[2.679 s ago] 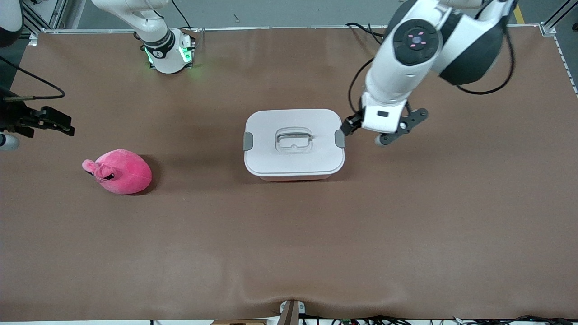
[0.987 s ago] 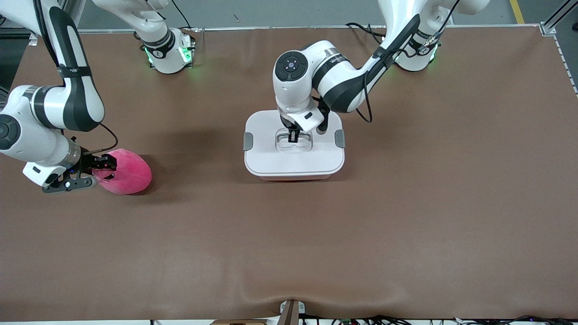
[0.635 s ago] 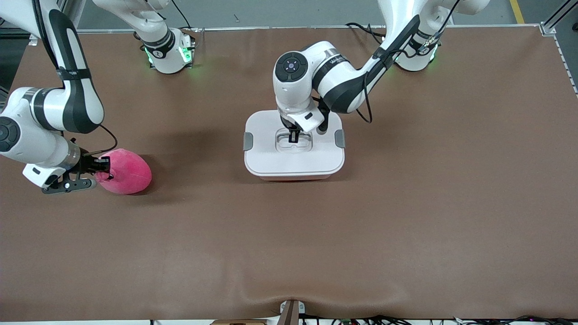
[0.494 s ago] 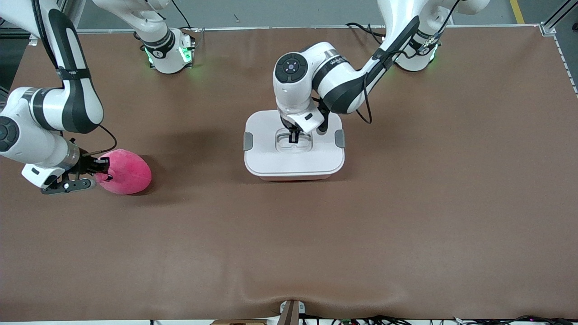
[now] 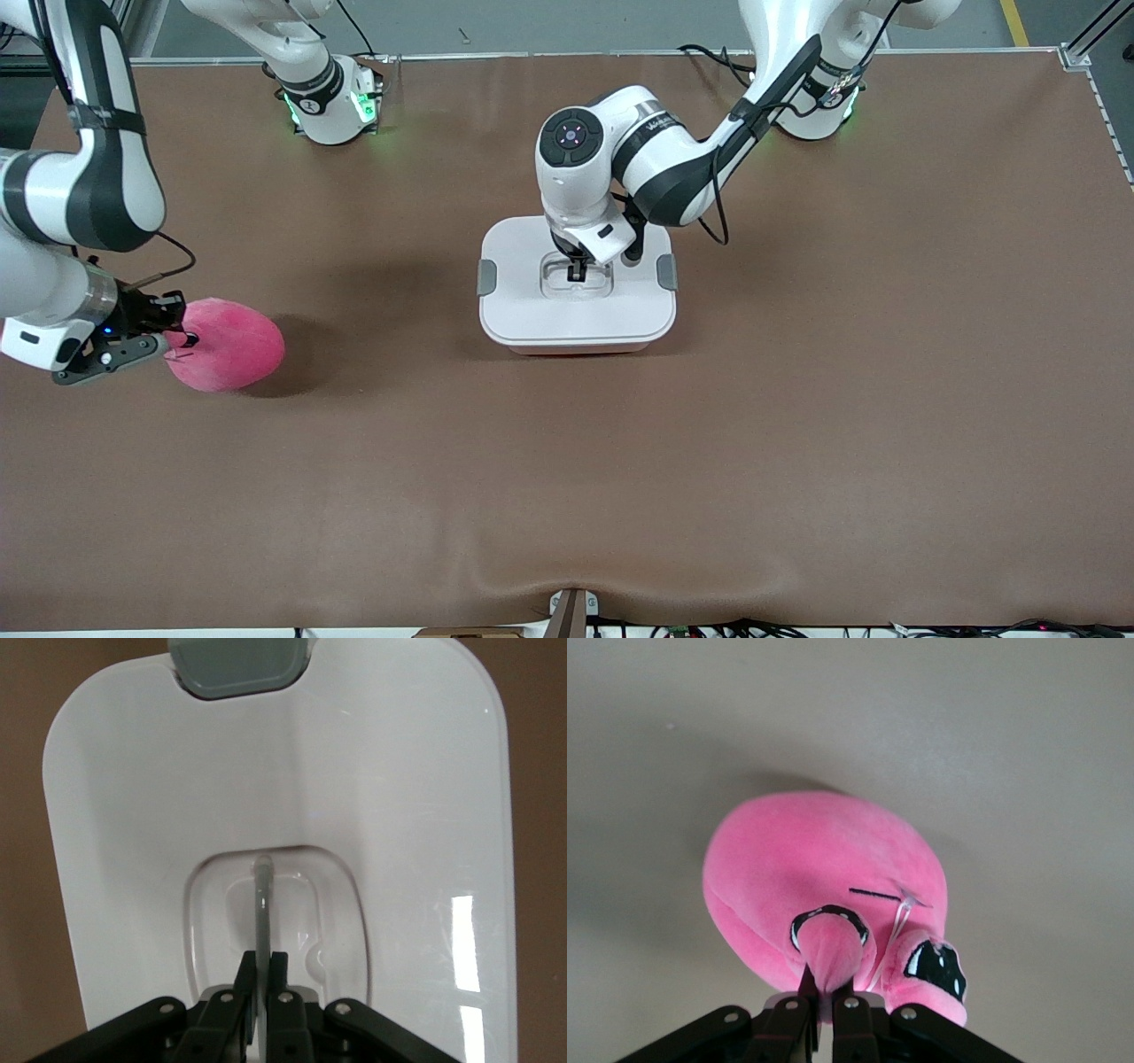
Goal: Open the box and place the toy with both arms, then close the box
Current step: 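Grasp the pink plush toy with the right gripper and lift it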
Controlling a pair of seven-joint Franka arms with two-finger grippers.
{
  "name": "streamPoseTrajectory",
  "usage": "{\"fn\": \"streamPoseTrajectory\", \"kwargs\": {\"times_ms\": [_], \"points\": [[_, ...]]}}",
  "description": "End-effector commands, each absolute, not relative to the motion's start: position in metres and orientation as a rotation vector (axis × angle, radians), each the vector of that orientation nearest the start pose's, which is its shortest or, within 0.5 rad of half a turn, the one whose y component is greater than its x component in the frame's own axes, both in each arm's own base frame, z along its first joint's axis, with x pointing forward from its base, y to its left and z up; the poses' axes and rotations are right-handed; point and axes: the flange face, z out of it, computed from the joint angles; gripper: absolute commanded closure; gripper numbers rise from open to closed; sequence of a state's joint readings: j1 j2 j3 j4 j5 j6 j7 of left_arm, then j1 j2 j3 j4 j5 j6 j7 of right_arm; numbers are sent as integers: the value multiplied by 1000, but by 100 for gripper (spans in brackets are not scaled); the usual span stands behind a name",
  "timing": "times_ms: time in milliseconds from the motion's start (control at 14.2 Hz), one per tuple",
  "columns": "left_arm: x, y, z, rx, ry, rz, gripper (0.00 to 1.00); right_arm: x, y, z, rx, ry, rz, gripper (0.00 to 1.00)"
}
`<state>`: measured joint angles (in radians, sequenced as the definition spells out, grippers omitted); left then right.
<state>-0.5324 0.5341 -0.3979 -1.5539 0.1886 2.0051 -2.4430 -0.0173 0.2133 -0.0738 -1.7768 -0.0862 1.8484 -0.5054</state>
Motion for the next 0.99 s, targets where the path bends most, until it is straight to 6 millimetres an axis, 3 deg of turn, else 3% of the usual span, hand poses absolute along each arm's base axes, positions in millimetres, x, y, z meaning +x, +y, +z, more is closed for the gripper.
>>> {"fn": "streamPoseTrajectory", "kwargs": {"times_ms": [0,141,423,635,917], "points": [[448,-525,352,-2292,-2089,22,100,604,-39,451,-3064,-777,292,100],[448,-525,353,-2300,-2082,21,100,604,-26,463,-3048,-801,304,100],[449,-524,358,-2319,-2069,19,100,606,15,507,-3022,-895,316,100],[447,-521,361,-2347,-2001,9,100,602,53,532,-2913,-1197,288,100],[446,-517,375,-2343,-2004,-8,100,594,72,552,-2826,-1325,228,100]]}}
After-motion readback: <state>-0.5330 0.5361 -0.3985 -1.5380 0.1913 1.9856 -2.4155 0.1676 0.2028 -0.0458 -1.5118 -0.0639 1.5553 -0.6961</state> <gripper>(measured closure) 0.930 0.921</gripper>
